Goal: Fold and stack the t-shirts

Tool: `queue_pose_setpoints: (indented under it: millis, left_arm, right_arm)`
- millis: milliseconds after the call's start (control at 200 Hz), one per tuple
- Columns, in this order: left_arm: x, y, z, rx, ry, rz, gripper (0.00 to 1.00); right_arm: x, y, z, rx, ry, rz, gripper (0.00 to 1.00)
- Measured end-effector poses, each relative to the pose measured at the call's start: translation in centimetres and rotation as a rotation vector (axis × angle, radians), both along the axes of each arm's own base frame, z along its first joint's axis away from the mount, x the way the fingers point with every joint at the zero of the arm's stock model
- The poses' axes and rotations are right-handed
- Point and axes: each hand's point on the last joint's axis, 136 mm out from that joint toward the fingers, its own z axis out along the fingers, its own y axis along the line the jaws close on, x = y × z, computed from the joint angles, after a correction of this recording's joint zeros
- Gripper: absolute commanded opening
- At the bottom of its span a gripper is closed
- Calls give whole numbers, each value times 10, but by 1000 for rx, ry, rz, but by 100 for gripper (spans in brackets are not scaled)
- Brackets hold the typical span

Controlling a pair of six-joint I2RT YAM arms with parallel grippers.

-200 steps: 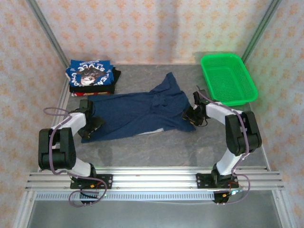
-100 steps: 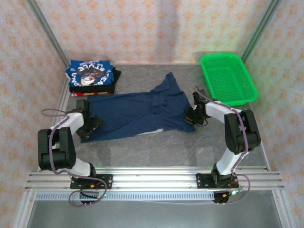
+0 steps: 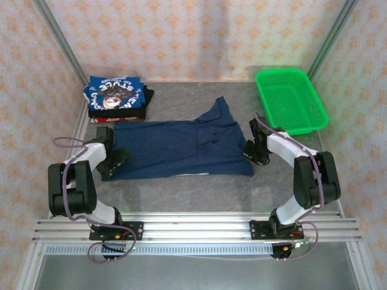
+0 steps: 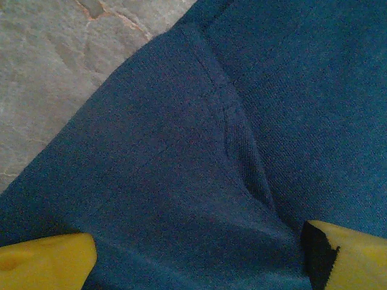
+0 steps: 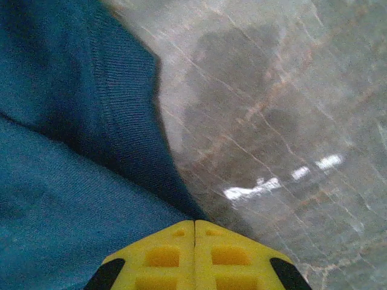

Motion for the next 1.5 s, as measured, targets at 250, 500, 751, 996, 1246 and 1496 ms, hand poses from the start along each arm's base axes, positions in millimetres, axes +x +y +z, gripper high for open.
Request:
queue_pose_setpoints:
  millis: [250, 500, 751, 996, 1246, 1496]
  left_arm:
    - [-1, -1, 0, -2, 1, 0, 93]
    - [-12, -7, 21, -21, -38, 5, 98]
    - [58, -51, 146, -17, -370, -148, 100]
    - [115, -189, 196, -142, -488, -550, 90]
    - [148, -340, 131, -145, -335, -952, 58]
    - [151, -350, 38, -26, -101, -996, 52]
  right_arm:
    - [-24, -12, -13, -51, 82, -36, 0]
    - [-17, -17, 0, -64, 25, -47, 51]
    - [18, 16, 70, 126, -211, 30, 81]
    - [62, 54, 108, 301, -308, 113, 89]
    - [84, 60, 82, 340, -235, 112, 89]
    - [91, 63, 88, 392, -264, 109, 89]
